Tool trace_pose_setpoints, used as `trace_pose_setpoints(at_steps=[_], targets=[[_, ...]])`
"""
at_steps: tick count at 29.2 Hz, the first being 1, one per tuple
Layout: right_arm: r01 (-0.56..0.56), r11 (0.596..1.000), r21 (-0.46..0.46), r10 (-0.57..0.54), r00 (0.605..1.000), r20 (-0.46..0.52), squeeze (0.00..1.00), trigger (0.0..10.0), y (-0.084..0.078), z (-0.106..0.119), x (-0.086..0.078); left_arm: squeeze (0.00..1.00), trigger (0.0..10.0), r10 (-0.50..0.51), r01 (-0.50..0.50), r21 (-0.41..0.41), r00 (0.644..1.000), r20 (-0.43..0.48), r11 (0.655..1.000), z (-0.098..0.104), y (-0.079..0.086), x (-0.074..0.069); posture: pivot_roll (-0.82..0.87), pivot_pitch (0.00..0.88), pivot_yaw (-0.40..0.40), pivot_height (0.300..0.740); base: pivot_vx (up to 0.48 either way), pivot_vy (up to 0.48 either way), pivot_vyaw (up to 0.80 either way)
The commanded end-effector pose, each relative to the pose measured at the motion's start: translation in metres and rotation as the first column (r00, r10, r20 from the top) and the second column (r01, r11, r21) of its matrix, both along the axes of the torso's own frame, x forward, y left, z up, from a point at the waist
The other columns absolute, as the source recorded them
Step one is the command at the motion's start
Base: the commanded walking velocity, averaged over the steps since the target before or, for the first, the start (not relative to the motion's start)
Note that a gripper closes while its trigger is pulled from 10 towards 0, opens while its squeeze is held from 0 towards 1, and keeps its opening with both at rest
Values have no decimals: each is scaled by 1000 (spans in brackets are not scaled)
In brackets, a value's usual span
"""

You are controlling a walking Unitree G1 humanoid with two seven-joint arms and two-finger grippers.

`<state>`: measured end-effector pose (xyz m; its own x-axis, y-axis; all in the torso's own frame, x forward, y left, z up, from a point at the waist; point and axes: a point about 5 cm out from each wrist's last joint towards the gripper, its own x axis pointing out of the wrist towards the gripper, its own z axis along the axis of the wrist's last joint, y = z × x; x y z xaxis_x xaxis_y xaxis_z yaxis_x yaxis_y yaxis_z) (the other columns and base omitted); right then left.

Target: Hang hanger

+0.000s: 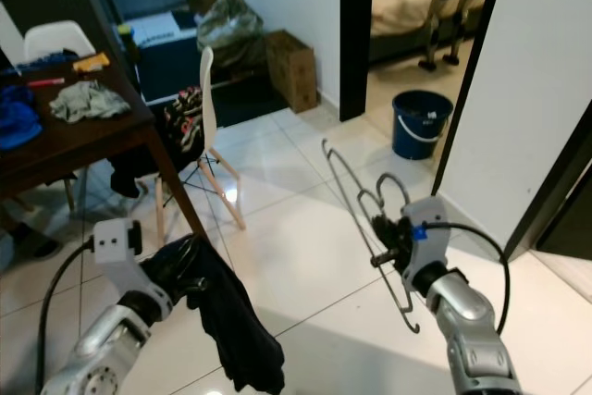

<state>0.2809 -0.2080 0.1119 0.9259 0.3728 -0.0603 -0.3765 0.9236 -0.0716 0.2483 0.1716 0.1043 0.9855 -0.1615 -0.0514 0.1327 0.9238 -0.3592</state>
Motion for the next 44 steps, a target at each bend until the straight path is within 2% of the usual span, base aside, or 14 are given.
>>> trace_pose_setpoints(at_steps=[1,11,20,26,29,31,32,34,35,41,44], targets=[[-14,1000,24,14,1000,19,0,10000,3,2,-1,0,10000,-5,5,39,1000,5,999,2,1,1,4,0,42,740,0,0,0],[-55,998,2,55,998,21,0,10000,8,1,-2,0,10000,-8,6,72,1000,28,997,5,0,1,15,0,43,740,182,0,0],[-72,997,-5,72,997,20,0,10000,9,1,-2,0,10000,9,-13,81,999,40,997,6,2,1,23,0,45,740,282,0,783],[-75,997,3,75,997,30,0,10000,12,1,0,0,10000,57,-64,97,995,78,993,16,13,4,29,0,57,740,305,0,779],[-66,998,19,65,997,43,0,10000,11,3,0,0,10000,79,-91,110,991,107,990,25,19,9,28,0,57,740,321,0,0],[-56,998,32,55,998,44,0,10000,11,4,1,0,10000,75,-96,116,982,174,989,44,23,17,21,0,62,740,324,0,0],[-56,998,32,55,998,44,0,10000,11,4,1,0,10000,75,-96,116,982,174,989,44,23,17,21,0,62,740,322,0,0],[-52,998,39,51,998,46,0,10000,11,4,2,0,10000,48,-81,129,969,240,988,65,20,23,22,0,65,740,322,0,0],[-52,998,39,51,998,46,0,10000,11,4,2,0,10000,48,-81,129,969,240,988,65,20,23,22,0,65,740,322,0,0],[-47,998,42,45,998,50,0,10000,11,4,2,0,10000,0,-44,108,926,377,993,109,8,32,20,0,68,740,323,0,0],[-43,998,39,41,998,42,0,10000,10,3,2,0,10000,-21,-23,104,914,405,994,118,3,33,17,0,71,740,328,0,0]])
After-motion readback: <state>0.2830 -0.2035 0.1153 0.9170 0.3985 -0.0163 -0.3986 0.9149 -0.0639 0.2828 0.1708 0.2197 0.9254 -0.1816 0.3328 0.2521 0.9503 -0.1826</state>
